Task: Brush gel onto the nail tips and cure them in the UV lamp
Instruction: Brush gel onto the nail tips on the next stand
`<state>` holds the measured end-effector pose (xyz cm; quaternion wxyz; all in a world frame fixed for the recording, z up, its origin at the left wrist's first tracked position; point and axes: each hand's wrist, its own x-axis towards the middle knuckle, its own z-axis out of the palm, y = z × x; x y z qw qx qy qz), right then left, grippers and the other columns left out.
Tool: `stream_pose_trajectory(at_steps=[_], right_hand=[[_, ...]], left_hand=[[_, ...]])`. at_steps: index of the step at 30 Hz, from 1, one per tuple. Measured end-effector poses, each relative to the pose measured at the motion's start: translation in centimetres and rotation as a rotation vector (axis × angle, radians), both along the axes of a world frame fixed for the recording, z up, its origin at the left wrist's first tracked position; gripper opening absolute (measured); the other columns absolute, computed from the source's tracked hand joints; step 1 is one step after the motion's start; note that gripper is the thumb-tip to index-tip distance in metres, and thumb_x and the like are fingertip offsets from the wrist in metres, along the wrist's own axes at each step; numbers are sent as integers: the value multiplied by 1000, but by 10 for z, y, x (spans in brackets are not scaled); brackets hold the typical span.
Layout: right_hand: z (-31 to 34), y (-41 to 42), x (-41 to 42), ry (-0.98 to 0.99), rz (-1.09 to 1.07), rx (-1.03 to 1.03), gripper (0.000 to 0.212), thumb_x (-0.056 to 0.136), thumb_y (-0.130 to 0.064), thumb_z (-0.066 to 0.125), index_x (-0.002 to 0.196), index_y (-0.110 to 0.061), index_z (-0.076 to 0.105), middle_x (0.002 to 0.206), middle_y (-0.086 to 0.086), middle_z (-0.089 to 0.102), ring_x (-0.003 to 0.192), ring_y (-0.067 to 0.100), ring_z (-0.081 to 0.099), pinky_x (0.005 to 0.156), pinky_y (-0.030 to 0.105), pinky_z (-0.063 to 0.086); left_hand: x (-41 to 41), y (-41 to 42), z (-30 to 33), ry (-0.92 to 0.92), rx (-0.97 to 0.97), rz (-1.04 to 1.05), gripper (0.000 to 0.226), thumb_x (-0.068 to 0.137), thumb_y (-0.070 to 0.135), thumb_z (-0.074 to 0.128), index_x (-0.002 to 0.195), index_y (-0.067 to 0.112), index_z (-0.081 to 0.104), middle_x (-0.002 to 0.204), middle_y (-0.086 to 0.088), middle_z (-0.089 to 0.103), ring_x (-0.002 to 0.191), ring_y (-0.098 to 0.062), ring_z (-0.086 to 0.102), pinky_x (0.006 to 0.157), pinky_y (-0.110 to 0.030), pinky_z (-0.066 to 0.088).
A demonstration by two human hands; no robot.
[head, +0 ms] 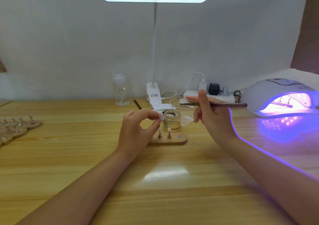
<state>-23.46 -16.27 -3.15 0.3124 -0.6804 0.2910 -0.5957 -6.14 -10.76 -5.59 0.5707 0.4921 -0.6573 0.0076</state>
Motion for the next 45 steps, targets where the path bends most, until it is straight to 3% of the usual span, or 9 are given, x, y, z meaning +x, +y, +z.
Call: stream_pose_trajectory(at_steps=[3, 7, 14, 19, 23, 30, 35, 38, 45], right_hand=[[12, -13, 1, 147, 8, 91, 35, 85, -50, 43, 80, -27, 70, 48, -5, 44, 45, 3, 40, 46, 11, 34], [28, -32, 5, 369, -47, 47, 20, 89, -32, 57, 83, -15, 67, 53, -8, 56, 43, -7, 51, 46, 4, 37], [32, -39, 23, 641, -161, -15, 31, 81, -40, 66, 60, -17, 61, 55, -6, 62, 63, 8, 63, 69, 27, 50], [24, -42, 35, 815, -221, 38, 41, 82, -49, 62, 70, -10, 67, 57, -5, 61, 61, 8, 58, 58, 26, 43], [26, -42, 37, 757, -210, 35, 40, 82, -46, 63, 77, -7, 66, 63, 1, 63, 66, 15, 63, 66, 32, 49], [38, -48, 23, 400, -296, 146, 34, 85, -30, 62, 55, -19, 53, 48, -7, 57, 53, 1, 57, 54, 20, 41], [32, -54, 17, 322, -312, 304, 30, 88, -21, 55, 58, -16, 49, 48, -3, 57, 52, 4, 49, 51, 22, 36], [30, -57, 14, 276, -321, 339, 32, 88, -25, 56, 59, -16, 48, 48, -3, 57, 46, 3, 46, 47, 21, 32], [32, -53, 4, 265, -405, 188, 40, 87, -34, 59, 52, -19, 48, 43, -8, 55, 46, -1, 53, 48, 19, 37]], left_hand=[[0, -1, -1, 30, 7, -2, 6, 76, 9, 71, 78, 15, 70, 75, 20, 65, 80, -1, 60, 91, -58, 40], [0, -1, -1, 63, 17, -23, 16, 76, 9, 71, 76, 25, 68, 73, 27, 65, 79, 2, 61, 90, -57, 41], [1, -2, -2, 61, 29, -39, 9, 76, 10, 72, 76, 18, 69, 75, 17, 65, 78, -6, 62, 89, -53, 42], [2, -1, -2, 55, 50, -38, 9, 76, 9, 71, 78, 17, 69, 79, 9, 68, 82, -15, 64, 92, -53, 41], [2, -1, -1, 67, 55, -35, 10, 76, 9, 72, 77, 18, 69, 79, 7, 68, 83, -15, 64, 92, -53, 40], [1, 0, -1, 96, 101, -76, 10, 75, 6, 71, 77, 16, 70, 82, 9, 68, 85, -9, 60, 76, -58, 47], [-1, 2, 2, 69, 56, -70, 22, 74, 6, 72, 73, 27, 66, 77, 15, 66, 79, -8, 62, 85, -43, 47], [-1, 2, 2, 75, 68, -81, 22, 75, 8, 71, 74, 29, 66, 77, 16, 66, 79, -5, 60, 77, -45, 50], [0, 2, 2, 59, 63, -78, 28, 75, 5, 71, 74, 32, 64, 77, 17, 65, 80, -6, 61, 81, -26, 48]])
